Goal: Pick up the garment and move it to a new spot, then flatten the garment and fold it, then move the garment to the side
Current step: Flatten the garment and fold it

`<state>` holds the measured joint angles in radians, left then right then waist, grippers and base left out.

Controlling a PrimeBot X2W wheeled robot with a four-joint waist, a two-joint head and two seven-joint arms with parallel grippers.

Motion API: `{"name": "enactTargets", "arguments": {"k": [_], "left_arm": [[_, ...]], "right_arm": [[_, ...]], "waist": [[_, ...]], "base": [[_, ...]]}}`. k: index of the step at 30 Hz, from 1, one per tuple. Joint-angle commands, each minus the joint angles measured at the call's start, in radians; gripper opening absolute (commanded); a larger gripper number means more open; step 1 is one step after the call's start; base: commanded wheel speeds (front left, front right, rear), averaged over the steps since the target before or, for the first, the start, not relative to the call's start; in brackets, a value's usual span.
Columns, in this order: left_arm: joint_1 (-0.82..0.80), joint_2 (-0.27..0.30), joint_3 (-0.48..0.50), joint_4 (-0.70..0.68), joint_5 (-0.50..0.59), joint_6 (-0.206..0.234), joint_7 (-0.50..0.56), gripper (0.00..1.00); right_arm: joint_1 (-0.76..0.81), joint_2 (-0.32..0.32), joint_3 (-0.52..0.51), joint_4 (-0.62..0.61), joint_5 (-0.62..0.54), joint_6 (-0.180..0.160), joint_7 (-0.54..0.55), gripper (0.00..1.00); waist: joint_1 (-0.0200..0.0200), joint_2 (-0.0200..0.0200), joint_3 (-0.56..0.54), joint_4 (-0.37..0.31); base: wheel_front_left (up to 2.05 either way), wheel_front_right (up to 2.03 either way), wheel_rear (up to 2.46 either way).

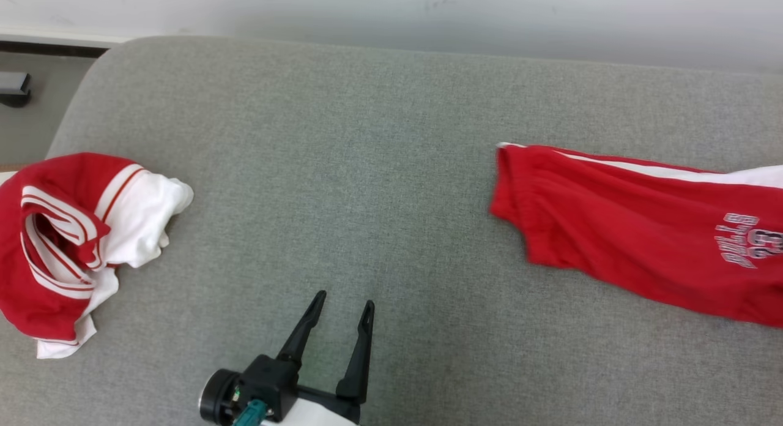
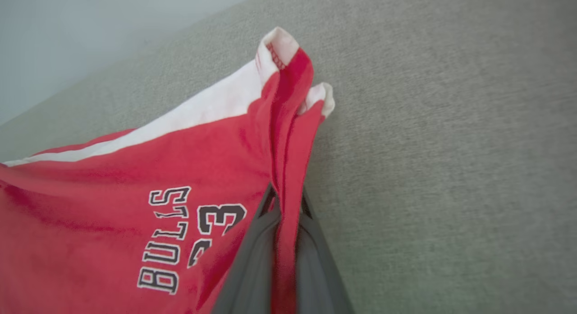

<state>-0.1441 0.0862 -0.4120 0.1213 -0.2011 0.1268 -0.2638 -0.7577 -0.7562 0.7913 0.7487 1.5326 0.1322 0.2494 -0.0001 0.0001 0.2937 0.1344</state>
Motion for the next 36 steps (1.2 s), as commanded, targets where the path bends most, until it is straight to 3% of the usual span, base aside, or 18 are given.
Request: {"name": "enactTargets", "arguments": {"k": [1,7,13,19,26,32,33,34,35,36], "left_arm": [[0.018,-0.002,0.011,-0.001,0.013,-0.009,-0.001,1.00],[0.040,-0.021,0.027,0.006,0.028,-0.036,-0.001,1.00],[0.045,-0.029,0.034,0.017,0.029,-0.049,-0.001,1.00],[0.045,-0.033,0.032,0.028,0.019,-0.051,-0.001,1.00],[0.038,-0.034,-0.011,0.039,-0.022,-0.041,-0.001,1.00],[0.047,-0.034,-0.028,0.054,-0.036,-0.031,-0.001,1.00],[0.050,-0.034,-0.029,0.056,-0.039,-0.030,-0.001,1.00],[0.053,-0.034,-0.028,0.058,-0.039,-0.028,-0.001,1.00],[0.055,-0.034,-0.027,0.061,-0.038,-0.029,-0.001,1.00],[0.056,-0.034,-0.026,0.063,-0.039,-0.028,-0.001,1.00]], "right_arm": [[0.014,-0.022,-0.018,0.027,0.007,-0.003,-0.029,0.00],[-0.033,-0.058,-0.032,0.057,-0.032,-0.003,-0.075,0.00],[-0.097,-0.002,0.018,-0.047,-0.100,-0.003,-0.012,0.00],[-0.143,0.159,0.082,-0.075,-0.188,-0.003,0.066,0.00],[-0.192,0.381,0.084,0.124,-0.319,-0.003,0.027,0.00],[-0.203,0.489,0.056,0.239,-0.364,-0.003,-0.019,0.00],[-0.202,0.499,0.052,0.249,-0.369,-0.003,-0.026,0.39],[-0.200,0.509,0.050,0.255,-0.376,-0.003,-0.035,0.92],[-0.195,0.519,0.044,0.265,-0.376,-0.003,-0.044,1.00],[-0.189,0.529,0.041,0.267,-0.379,-0.003,-0.051,1.00]], "waist": [[0.0001,-0.0001,-0.010,-0.006],[0.0001,-0.0001,-0.014,0.002],[0.0001,-0.0001,-0.029,0.012],[0.0001,-0.0001,-0.041,0.028],[0.0001,-0.0001,-0.049,0.069],[0.0001,-0.0001,-0.065,0.092],[0.0001,-0.0001,-0.069,0.094],[0.0001,-0.0001,-0.072,0.094],[0.0001,-0.0001,-0.076,0.094],[0.0001,-0.0001,-0.080,0.093]], "base": [[0.00,0.00,0.00],[0.00,0.00,0.00],[0.00,0.00,0.00],[0.00,0.00,0.00],[0.00,0.00,0.00],[0.00,0.00,0.00],[0.00,0.00,0.00],[0.00,0.00,0.00],[0.00,0.00,0.00],[0.00,0.00,0.00]]}}
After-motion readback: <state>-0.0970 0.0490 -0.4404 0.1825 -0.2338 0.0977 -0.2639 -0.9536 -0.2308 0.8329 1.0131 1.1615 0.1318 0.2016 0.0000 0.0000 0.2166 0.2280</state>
